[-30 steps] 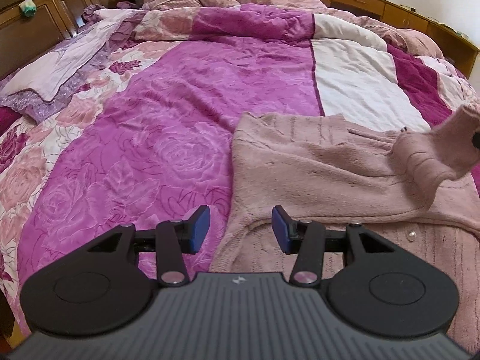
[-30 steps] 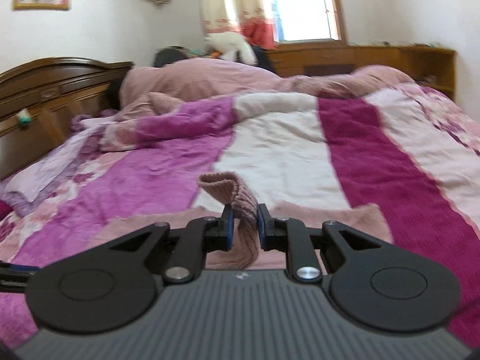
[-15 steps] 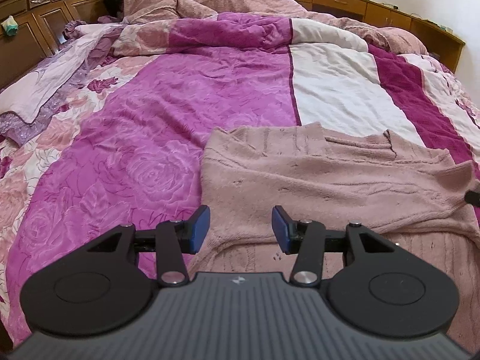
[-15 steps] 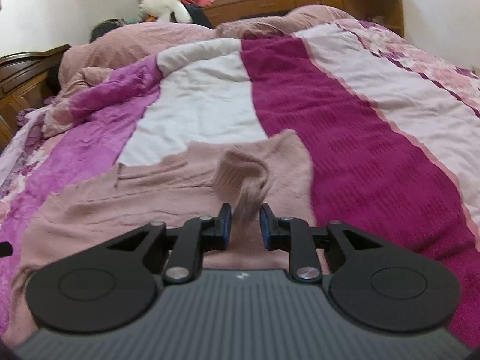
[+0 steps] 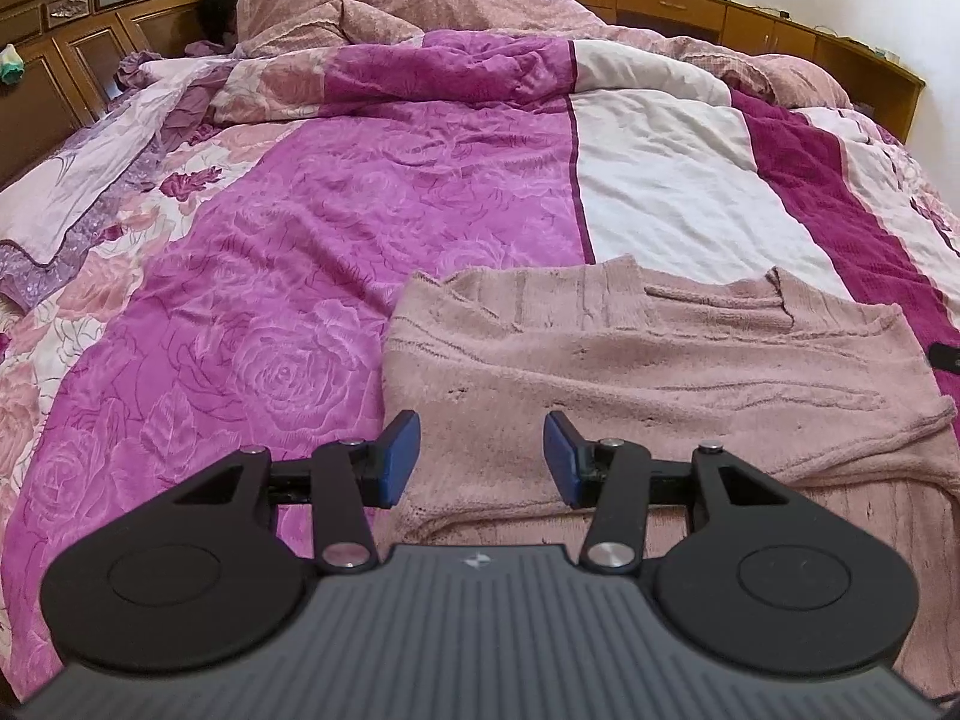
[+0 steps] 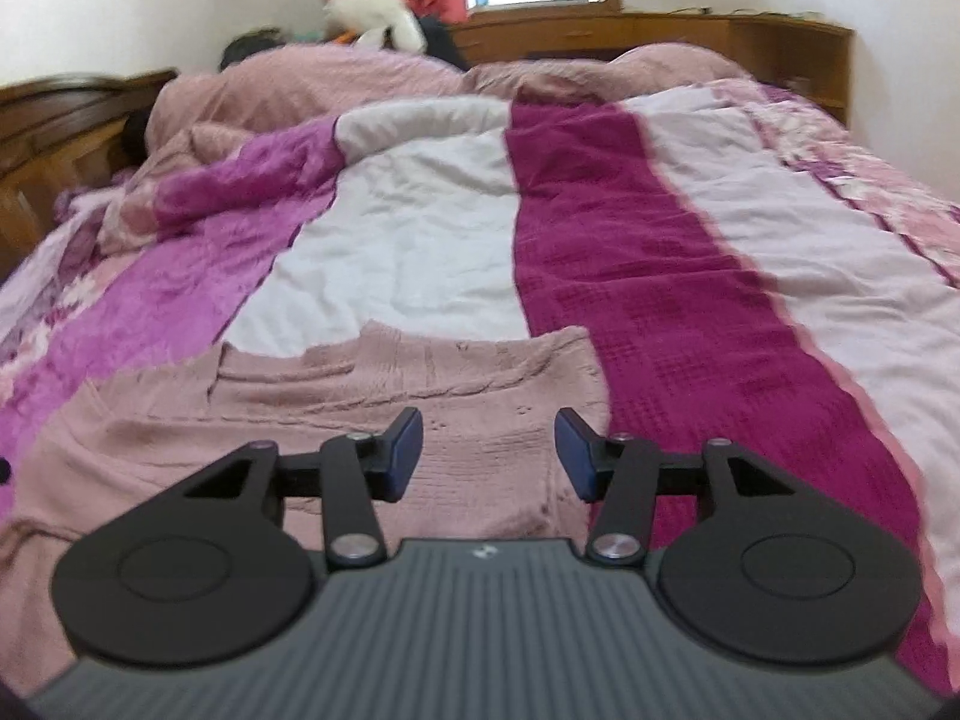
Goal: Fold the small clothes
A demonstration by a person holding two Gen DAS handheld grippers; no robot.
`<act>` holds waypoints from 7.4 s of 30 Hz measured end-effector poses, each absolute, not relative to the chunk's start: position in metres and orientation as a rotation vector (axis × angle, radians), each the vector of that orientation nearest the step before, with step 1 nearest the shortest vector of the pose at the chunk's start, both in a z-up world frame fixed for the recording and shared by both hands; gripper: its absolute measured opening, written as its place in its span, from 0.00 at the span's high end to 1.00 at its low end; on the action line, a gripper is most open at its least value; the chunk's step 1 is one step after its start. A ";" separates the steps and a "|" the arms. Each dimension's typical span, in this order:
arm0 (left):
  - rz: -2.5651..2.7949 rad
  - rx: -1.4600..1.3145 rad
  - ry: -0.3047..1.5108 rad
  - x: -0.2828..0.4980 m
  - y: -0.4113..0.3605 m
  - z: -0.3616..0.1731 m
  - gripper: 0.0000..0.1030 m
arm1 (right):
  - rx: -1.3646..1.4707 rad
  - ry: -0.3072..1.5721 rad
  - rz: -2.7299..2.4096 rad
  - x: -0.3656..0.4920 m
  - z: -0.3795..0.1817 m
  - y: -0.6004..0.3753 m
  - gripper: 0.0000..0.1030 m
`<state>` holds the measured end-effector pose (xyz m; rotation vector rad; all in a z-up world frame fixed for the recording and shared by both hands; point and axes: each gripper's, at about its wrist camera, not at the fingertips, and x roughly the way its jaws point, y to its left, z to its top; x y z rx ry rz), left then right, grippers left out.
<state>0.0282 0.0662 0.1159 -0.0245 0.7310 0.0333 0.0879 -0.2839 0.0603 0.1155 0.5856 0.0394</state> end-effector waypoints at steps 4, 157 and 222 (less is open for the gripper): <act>0.026 -0.023 0.717 0.032 0.067 0.116 0.48 | 0.100 0.646 0.040 0.105 0.046 -0.285 0.52; -0.443 0.679 0.975 -0.137 0.022 0.039 0.26 | -0.689 1.027 0.681 -0.111 0.030 -0.174 0.50; -0.132 0.191 0.584 0.136 0.008 0.095 0.88 | -0.214 0.491 0.090 0.109 0.072 -0.198 0.89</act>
